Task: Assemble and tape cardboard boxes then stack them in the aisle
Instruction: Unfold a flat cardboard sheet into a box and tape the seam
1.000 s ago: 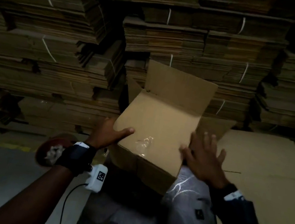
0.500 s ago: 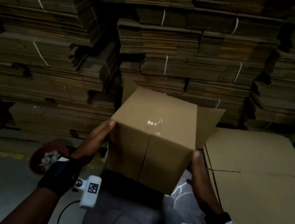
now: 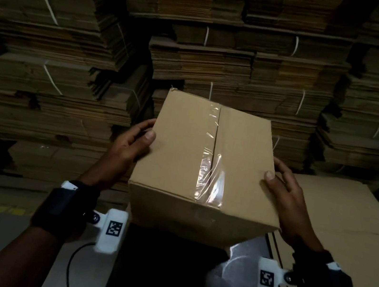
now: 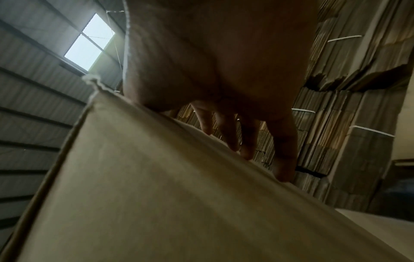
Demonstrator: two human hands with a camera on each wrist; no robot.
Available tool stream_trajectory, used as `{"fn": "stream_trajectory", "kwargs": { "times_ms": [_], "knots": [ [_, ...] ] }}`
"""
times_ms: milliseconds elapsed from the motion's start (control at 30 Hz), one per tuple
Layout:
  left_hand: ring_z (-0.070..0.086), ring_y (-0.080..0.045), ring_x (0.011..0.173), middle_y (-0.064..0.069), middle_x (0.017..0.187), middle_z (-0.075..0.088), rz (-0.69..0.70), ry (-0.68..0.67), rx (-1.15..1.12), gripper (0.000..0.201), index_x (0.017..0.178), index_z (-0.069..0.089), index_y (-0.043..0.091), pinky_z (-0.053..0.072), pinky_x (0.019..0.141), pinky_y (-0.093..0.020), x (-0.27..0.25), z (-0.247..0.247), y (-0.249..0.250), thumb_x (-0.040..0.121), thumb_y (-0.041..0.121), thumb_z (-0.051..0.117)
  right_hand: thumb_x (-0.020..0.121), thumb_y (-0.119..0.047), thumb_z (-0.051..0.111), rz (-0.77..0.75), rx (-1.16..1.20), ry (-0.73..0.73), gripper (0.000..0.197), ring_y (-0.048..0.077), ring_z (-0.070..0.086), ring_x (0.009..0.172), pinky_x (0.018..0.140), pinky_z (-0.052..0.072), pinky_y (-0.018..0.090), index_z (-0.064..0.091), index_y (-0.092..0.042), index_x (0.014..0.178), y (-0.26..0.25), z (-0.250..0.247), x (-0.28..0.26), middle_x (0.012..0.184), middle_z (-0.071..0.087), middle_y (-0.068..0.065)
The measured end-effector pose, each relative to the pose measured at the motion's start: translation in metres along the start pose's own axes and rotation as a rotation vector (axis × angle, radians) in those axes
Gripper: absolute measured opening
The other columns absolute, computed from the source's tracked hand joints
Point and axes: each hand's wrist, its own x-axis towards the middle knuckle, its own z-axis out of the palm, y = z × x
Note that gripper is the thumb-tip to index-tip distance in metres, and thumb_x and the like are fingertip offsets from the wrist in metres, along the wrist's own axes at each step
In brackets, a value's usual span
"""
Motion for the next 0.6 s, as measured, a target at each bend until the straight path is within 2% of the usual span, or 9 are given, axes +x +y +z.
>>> {"fn": "stream_trajectory", "kwargs": {
  "times_ms": [100,167,267,367,433,467,500,567,600],
  "knots": [
    [0.064,-0.017,0.121,0.001,0.136,0.064,-0.003,-0.023,0.02,0.071,0.148,0.047,0.025,0.053,0.097,-0.033,0.001,0.004,-0.001,0.085,0.053,0.065,0.079,-0.048,0.063,0.028,0.041,-0.058,0.059,0.008,0.07,0.106,0.079,0.055,0.019,0.056,-0.033,0.135,-0.006,-0.001,0.001,0.117,0.073,-0.014],
    [0.065,-0.015,0.118,0.004,0.131,0.067,-0.014,-0.043,0.038,0.054,0.144,0.049,0.026,0.055,0.088,-0.025,0.001,0.007,-0.005,0.094,0.039,0.065,0.089,-0.039,0.06,0.052,0.031,-0.079,0.053,0.01,0.068,0.113,0.089,0.054,0.024,0.054,-0.031,0.141,-0.001,-0.002,0.005,0.125,0.071,-0.009],
    [0.066,-0.012,0.115,0.013,0.124,0.07,-0.043,-0.058,0.073,0.047,0.139,0.05,0.033,0.055,0.085,-0.023,0.004,0.009,-0.017,0.093,0.029,0.059,0.102,-0.02,0.054,0.087,0.0,-0.079,0.045,0.01,0.065,0.118,0.1,0.05,0.028,0.049,-0.03,0.146,0.012,-0.002,0.014,0.132,0.066,-0.008],
    [0.066,-0.002,0.111,0.023,0.117,0.07,-0.061,-0.052,0.14,0.042,0.137,0.048,0.034,0.054,0.084,-0.02,0.01,0.01,-0.037,0.098,0.02,0.057,0.103,-0.016,0.054,0.116,-0.014,-0.084,0.05,-0.001,0.066,0.112,0.093,0.053,0.018,0.041,-0.031,0.149,0.027,0.0,0.023,0.126,0.065,-0.016],
    [0.064,0.01,0.104,0.027,0.111,0.069,-0.072,-0.018,0.203,0.042,0.137,0.044,0.031,0.052,0.082,-0.013,0.015,0.012,-0.052,0.101,0.011,0.055,0.103,-0.015,0.056,0.138,-0.038,-0.1,0.053,-0.001,0.065,0.113,0.092,0.053,0.017,0.04,-0.028,0.152,0.041,0.001,0.03,0.131,0.064,-0.014],
    [0.063,0.011,0.106,0.024,0.118,0.066,-0.082,-0.014,0.235,0.045,0.141,0.042,0.026,0.052,0.086,-0.013,0.017,0.012,-0.06,0.101,0.009,0.055,0.103,-0.015,0.057,0.157,-0.061,-0.109,0.056,0.002,0.063,0.118,0.096,0.052,0.019,0.039,-0.025,0.154,0.047,0.002,0.033,0.139,0.06,-0.009],
    [0.061,0.006,0.113,0.013,0.129,0.062,-0.096,-0.022,0.269,0.049,0.146,0.041,0.02,0.052,0.094,-0.019,0.018,0.011,-0.07,0.101,0.01,0.056,0.102,-0.014,0.058,0.18,-0.102,-0.113,0.059,0.005,0.058,0.126,0.103,0.048,0.023,0.036,-0.023,0.156,0.055,0.002,0.036,0.148,0.054,-0.005],
    [0.049,-0.008,0.133,-0.003,0.151,0.049,-0.144,-0.041,0.376,0.059,0.154,0.035,0.012,0.042,0.113,-0.037,0.019,0.009,-0.087,0.101,0.015,0.059,0.102,-0.015,0.06,0.204,-0.196,-0.145,0.064,0.01,0.043,0.14,0.115,0.038,0.03,0.031,-0.021,0.158,0.066,0.005,0.038,0.159,0.039,-0.002],
    [0.041,-0.01,0.137,-0.004,0.155,0.042,-0.164,-0.038,0.428,0.063,0.156,0.032,0.012,0.037,0.118,-0.041,0.017,0.01,-0.093,0.101,0.019,0.06,0.101,-0.018,0.061,0.205,-0.242,-0.159,0.067,0.011,0.037,0.145,0.118,0.035,0.034,0.028,-0.022,0.159,0.071,0.006,0.039,0.161,0.035,-0.003]
  ]
}}
